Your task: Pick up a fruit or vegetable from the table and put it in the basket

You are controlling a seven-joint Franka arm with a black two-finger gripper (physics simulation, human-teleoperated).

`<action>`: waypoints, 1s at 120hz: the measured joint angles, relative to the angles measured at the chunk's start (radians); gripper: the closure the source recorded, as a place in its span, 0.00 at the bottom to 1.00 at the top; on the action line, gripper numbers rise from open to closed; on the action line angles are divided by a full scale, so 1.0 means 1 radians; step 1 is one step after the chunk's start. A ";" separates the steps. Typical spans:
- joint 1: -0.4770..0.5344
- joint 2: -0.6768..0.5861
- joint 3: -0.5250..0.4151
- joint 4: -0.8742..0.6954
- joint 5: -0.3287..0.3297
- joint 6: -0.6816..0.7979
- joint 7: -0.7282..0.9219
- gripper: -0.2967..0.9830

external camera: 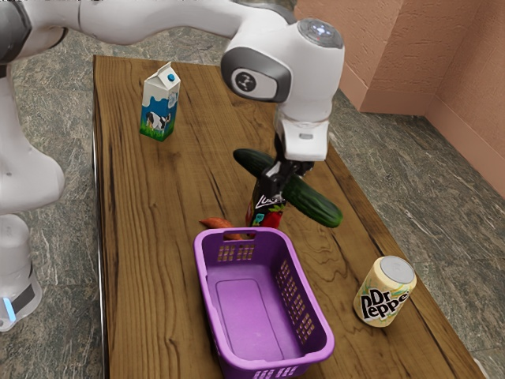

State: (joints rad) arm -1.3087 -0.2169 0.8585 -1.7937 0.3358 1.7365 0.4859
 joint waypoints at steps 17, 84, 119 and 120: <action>-0.001 0.023 -0.047 -0.019 -0.034 -0.007 0.002 0.62; -0.022 0.082 -0.100 -0.052 -0.104 0.046 0.007 0.62; -0.031 0.087 -0.101 -0.054 -0.110 0.070 0.011 0.29; -0.031 0.087 -0.101 -0.054 -0.110 0.070 0.011 0.28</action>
State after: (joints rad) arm -1.3396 -0.1298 0.7578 -1.8473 0.2256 1.8065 0.4973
